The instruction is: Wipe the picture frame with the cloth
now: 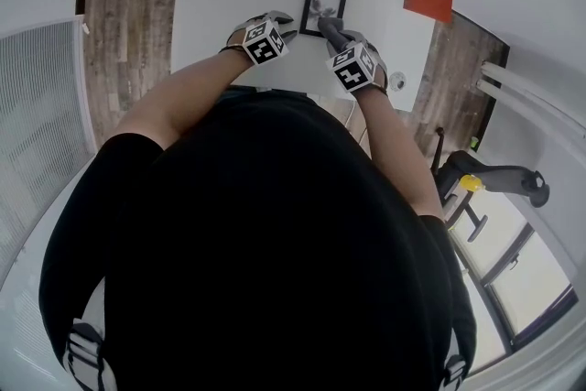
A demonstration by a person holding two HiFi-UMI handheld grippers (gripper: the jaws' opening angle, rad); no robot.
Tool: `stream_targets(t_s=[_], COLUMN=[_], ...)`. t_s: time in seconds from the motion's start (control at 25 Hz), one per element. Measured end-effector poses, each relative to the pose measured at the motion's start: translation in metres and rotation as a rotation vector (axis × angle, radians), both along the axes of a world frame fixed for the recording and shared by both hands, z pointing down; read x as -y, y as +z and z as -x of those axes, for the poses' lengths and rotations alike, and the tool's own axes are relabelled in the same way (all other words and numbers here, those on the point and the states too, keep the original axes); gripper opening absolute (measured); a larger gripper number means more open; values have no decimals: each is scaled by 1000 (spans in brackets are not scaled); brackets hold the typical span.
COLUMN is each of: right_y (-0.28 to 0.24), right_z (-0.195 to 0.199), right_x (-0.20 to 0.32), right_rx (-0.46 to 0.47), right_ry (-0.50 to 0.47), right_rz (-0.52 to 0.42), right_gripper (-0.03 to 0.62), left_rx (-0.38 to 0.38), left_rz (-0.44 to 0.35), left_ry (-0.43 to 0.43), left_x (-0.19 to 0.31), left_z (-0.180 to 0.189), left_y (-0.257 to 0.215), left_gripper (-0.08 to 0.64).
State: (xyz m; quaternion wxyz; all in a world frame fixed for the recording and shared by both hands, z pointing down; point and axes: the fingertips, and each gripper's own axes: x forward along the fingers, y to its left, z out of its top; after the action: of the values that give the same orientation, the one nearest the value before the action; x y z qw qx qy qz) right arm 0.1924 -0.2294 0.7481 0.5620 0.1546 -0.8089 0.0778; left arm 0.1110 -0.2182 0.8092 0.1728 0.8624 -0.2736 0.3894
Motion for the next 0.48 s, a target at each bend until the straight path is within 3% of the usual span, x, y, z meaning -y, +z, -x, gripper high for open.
stream_targets(t_s=[0.48], right_y=[-46], right_z=[-21], right_x=[0], right_rx=[206], right_ry=[317], right_rz=[51], right_gripper=[109], left_rx=[4], left_rz=[61], left_ry=[-10], left_x=[-1], left_z=[1], left_y=[2], left_gripper=[126])
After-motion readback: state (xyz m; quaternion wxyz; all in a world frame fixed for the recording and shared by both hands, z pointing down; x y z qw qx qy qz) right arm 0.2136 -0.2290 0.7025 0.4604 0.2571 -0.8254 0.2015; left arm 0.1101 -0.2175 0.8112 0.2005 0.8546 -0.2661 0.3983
